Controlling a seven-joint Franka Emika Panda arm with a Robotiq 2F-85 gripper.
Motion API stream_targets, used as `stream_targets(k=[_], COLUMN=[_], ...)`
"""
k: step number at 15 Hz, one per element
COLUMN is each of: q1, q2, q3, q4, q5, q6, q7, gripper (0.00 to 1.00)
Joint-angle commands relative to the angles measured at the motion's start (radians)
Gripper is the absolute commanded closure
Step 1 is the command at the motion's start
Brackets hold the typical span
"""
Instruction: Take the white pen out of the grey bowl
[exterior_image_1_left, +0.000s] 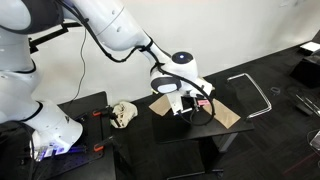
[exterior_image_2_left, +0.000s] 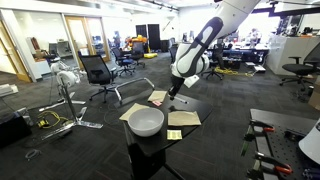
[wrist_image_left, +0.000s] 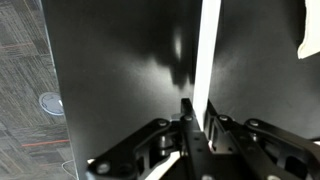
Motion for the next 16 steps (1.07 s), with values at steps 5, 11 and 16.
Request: stream_targets(k=[5,11,16], q1=[0.004,0.057,0.118], q2=[-0.003,-0.097,-0.246], q3=[0.003,-0.025,-0.059], q4=[-0.011,-0.068,-0.166], q5=[-0.01,-0.041,-0.082], q6=[0.026,0.032,0.036], q7=[0.052,0.105,0.152], gripper=[0.39,0.0,0.0])
